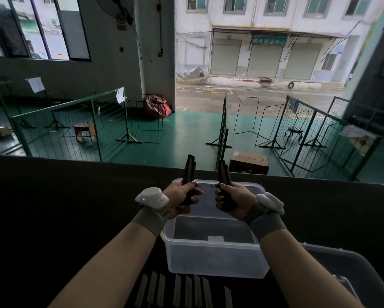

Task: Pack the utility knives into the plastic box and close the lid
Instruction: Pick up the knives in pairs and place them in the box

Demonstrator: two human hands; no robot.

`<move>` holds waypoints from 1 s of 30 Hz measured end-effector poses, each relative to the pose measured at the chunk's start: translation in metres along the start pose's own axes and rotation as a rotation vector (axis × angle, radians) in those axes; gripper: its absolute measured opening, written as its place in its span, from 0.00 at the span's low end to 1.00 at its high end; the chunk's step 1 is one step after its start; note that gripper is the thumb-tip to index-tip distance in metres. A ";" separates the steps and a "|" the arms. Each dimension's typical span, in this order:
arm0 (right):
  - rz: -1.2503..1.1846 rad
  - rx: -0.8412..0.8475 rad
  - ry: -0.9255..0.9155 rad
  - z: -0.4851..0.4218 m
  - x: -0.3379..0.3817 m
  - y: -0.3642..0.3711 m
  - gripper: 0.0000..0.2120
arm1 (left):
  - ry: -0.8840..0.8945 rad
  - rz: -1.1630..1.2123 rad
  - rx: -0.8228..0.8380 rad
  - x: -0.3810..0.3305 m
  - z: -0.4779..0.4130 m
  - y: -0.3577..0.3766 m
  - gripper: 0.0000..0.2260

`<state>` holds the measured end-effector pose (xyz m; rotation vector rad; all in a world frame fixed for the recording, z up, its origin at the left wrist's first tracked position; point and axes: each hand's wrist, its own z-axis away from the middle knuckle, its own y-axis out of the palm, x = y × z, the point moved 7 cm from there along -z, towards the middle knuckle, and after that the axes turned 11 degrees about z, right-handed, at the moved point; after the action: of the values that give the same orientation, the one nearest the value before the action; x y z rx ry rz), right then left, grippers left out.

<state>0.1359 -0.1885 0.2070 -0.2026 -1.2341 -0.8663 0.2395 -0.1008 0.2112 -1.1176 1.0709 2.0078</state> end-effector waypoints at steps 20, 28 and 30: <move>0.187 -0.074 -0.057 -0.035 0.015 -0.009 0.13 | -0.063 0.116 -0.111 0.004 -0.035 -0.013 0.15; 0.575 -0.273 -0.034 -0.076 0.000 -0.049 0.15 | 0.043 -0.201 -0.320 0.020 -0.072 -0.039 0.18; 0.611 -0.270 0.012 -0.088 -0.009 -0.063 0.15 | 0.022 -0.244 -0.319 0.028 -0.086 -0.042 0.18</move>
<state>0.1586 -0.2770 0.1481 -0.7486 -0.9556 -0.4912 0.2938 -0.1504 0.1442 -1.3630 0.6002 2.0136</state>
